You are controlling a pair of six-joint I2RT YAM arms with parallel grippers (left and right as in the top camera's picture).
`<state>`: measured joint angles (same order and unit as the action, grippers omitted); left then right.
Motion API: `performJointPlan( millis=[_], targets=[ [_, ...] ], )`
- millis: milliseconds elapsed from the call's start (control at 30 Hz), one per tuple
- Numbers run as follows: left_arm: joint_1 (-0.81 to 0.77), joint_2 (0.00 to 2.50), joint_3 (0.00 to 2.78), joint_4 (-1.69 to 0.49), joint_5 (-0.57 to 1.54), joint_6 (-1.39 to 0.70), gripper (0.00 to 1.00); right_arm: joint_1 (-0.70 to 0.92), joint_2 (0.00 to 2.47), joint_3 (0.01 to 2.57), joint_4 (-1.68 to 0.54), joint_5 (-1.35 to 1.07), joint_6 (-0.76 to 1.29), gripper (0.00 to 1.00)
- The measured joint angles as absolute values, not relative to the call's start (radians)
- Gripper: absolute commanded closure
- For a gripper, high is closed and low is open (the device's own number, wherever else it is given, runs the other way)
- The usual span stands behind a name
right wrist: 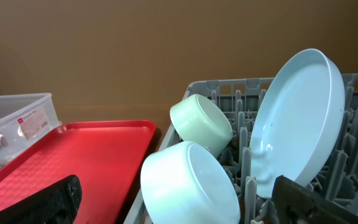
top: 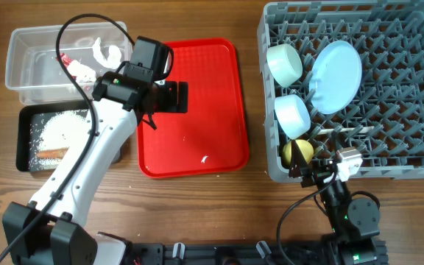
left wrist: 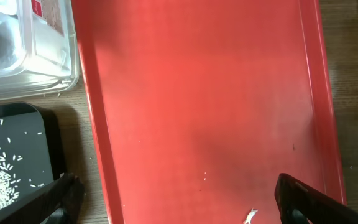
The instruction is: Sort waste into correct bins and load items into the dishwasher rack
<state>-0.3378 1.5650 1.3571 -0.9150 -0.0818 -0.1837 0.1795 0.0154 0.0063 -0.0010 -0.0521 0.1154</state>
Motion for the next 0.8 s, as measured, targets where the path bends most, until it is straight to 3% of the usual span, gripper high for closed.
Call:
performJointPlan(
  millis=[300, 433, 667, 800],
  targets=[
    [-0.343, 1.427, 1.348, -0.882, -0.108, -0.183, 0.00, 0.179, 0.015, 0.006, -0.001, -0.052, 0.115, 0.00],
    [-0.303, 1.327, 1.257, -0.684, -0.105, -0.179, 0.00, 0.179, 0.015, 0.006, -0.001, -0.052, 0.115, 0.00],
    [-0.138, 1.086, 0.808, -0.152, 0.007, -0.176, 0.00, 0.179, 0.015, 0.006, -0.001, -0.052, 0.115, 0.00],
    [-0.059, 0.905, 0.562, -0.067, 0.071, -0.177, 0.00, 0.179, 0.015, 0.006, -0.001, -0.052, 0.116, 0.00]
  ],
)
